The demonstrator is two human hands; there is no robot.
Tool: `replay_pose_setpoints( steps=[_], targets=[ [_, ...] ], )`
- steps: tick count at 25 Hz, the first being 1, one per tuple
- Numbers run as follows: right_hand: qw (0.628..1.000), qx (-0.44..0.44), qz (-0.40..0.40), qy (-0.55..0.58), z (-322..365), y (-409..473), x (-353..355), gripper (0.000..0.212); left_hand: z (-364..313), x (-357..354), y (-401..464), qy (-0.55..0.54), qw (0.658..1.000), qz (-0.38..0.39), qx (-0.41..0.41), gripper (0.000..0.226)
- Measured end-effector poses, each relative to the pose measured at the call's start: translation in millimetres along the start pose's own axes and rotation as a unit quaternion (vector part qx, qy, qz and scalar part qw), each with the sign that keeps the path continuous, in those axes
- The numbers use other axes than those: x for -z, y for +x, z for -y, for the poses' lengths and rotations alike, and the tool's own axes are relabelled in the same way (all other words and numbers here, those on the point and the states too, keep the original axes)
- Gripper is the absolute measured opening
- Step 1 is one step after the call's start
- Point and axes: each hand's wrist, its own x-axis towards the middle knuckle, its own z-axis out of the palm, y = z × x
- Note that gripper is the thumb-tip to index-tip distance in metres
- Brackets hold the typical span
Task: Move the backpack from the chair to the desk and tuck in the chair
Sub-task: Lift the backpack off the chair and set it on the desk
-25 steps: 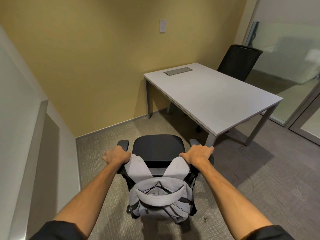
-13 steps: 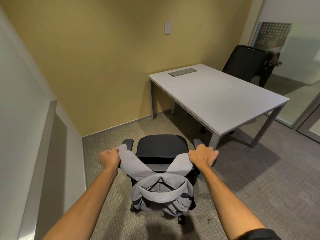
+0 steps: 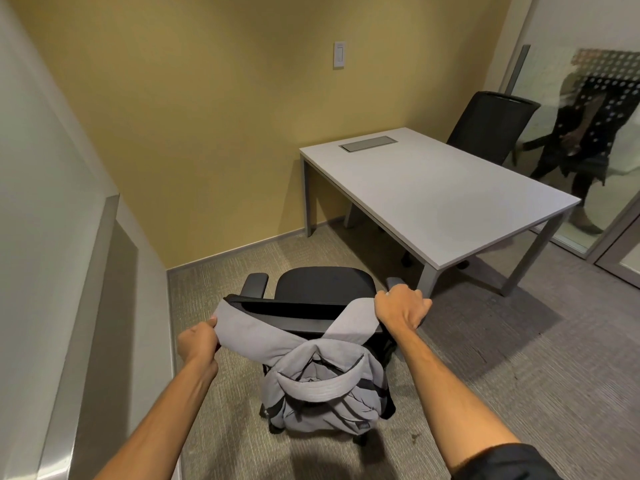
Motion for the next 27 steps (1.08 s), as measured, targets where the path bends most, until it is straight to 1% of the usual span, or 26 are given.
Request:
replay_pose_setpoints(
  steps=[5, 7, 8, 9, 11, 12, 16, 19, 21, 22, 24, 27],
  targets=[
    [0.996, -0.037, -0.041, 0.071, 2.1, -3.1, 4.5, 0.029, 13.6, 6.8, -8.9, -0.015, 0.999, -0.013, 0.029, 0.023],
    [0.989, -0.062, -0.054, 0.124, 4.5, -3.3, 10.7, 0.030, 20.0, 8.6, -9.7, -0.014, 0.999, -0.008, 0.039, 0.020],
    [0.981, -0.083, -0.055, 0.168, 4.5, -2.6, 14.7, 0.031, 22.9, 9.3, -9.9, -0.016, 0.999, -0.003, 0.043, 0.019],
    [0.966, -0.111, -0.055, 0.227, 3.2, -2.1, 18.8, 0.033, 25.3, 9.5, -10.8, -0.017, 0.999, 0.005, 0.047, 0.017],
    [0.920, -0.176, -0.056, 0.346, -2.7, -3.7, 27.1, 0.035, 29.2, 8.3, -15.0, -0.017, 0.998, 0.024, 0.049, 0.016],
    [0.900, -0.201, -0.057, 0.384, -6.6, -6.2, 30.9, 0.035, 29.7, 6.6, -19.3, -0.014, 0.998, 0.033, 0.049, 0.016],
    [0.842, -0.264, -0.045, 0.468, -19.3, -14.1, 41.1, 0.032, 34.5, 1.2, -30.7, 0.009, 0.997, 0.066, 0.047, 0.012],
    [0.795, -0.306, -0.012, 0.523, -24.4, -20.8, 48.8, 0.019, 36.3, -1.3, -37.4, 0.024, 0.995, 0.089, 0.041, 0.011],
    [0.764, -0.315, 0.006, 0.562, -29.9, -28.9, 54.6, 0.011, 37.4, -4.4, -42.4, 0.033, 0.994, 0.101, 0.032, 0.011],
    [0.749, -0.317, 0.011, 0.581, -33.7, -33.2, 57.7, 0.010, 37.7, -6.0, -45.1, 0.034, 0.993, 0.108, 0.028, 0.011],
    [0.730, -0.320, 0.010, 0.604, -41.3, -41.2, 66.4, 0.014, 38.5, -9.7, -47.6, 0.039, 0.992, 0.120, 0.023, 0.011],
    [0.733, -0.310, 0.017, 0.606, -49.9, -54.2, 80.7, 0.010, 38.2, -15.8, -50.7, 0.053, 0.989, 0.135, 0.011, 0.010]
  ],
)
